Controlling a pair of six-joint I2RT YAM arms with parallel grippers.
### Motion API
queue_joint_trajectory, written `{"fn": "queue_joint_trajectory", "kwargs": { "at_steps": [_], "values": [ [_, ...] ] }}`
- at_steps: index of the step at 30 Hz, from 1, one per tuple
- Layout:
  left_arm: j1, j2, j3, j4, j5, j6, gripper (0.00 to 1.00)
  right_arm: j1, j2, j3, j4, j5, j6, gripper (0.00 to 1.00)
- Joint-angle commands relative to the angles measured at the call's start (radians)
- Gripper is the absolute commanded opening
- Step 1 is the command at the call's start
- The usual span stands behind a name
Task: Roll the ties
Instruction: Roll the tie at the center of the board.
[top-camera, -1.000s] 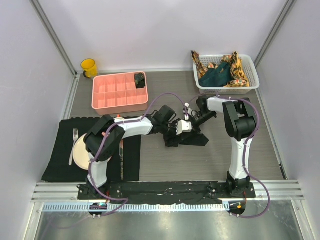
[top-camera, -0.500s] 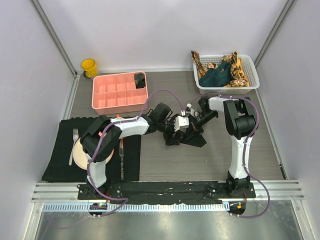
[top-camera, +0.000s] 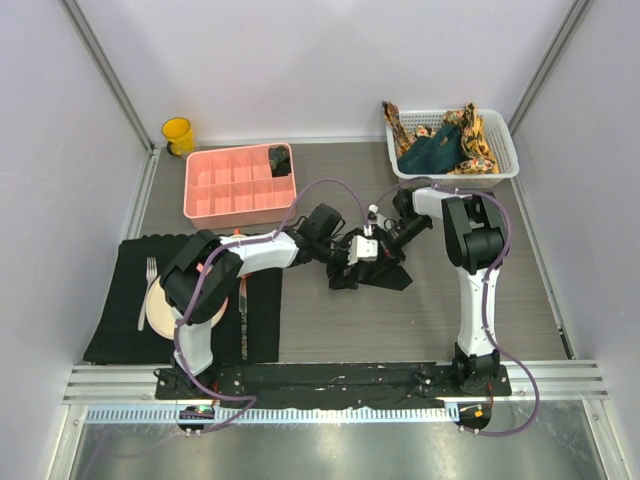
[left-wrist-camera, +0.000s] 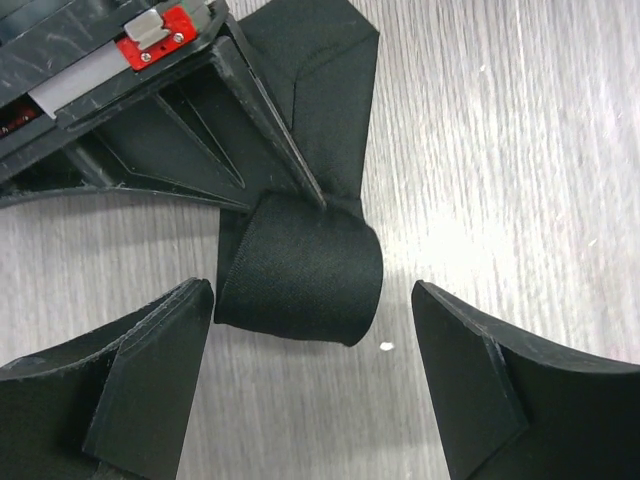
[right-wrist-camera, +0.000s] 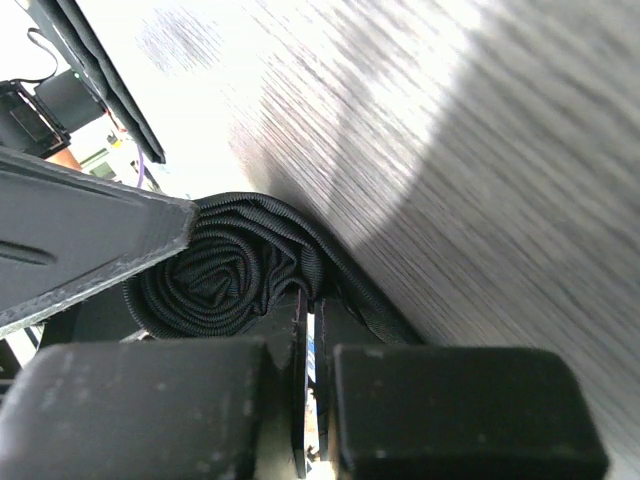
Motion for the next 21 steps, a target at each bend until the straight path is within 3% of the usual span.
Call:
{"fn": "queue_joint_trajectory", "kwargs": {
  "at_steps": [1, 9, 12, 16, 21],
  "values": [
    [-0.004, -0.045, 0.045, -0.093, -0.008, 0.148, 0.86, 0.02, 0.086, -0.011, 0.045, 0.232, -0.058, 0.01],
    [-0.045, 0.007, 0.088, -0.093, -0.009, 0.139, 0.86, 0.043, 0.094, 0.01, 0.023, 0.202, -0.069, 0.01],
    [-0.059, 0.03, 0.092, -0.073, -0.023, 0.125, 0.81, 0.057, 0.098, 0.017, 0.014, 0.188, -0.075, 0.01],
    [-0.067, 0.054, 0.101, -0.116, -0.065, 0.118, 0.64, 0.059, 0.092, 0.017, 0.006, 0.171, -0.075, 0.01],
    [-0.065, 0.034, 0.039, -0.133, -0.135, 0.107, 0.6, 0.059, 0.078, 0.006, 0.002, 0.157, -0.078, 0.01]
  ]
}}
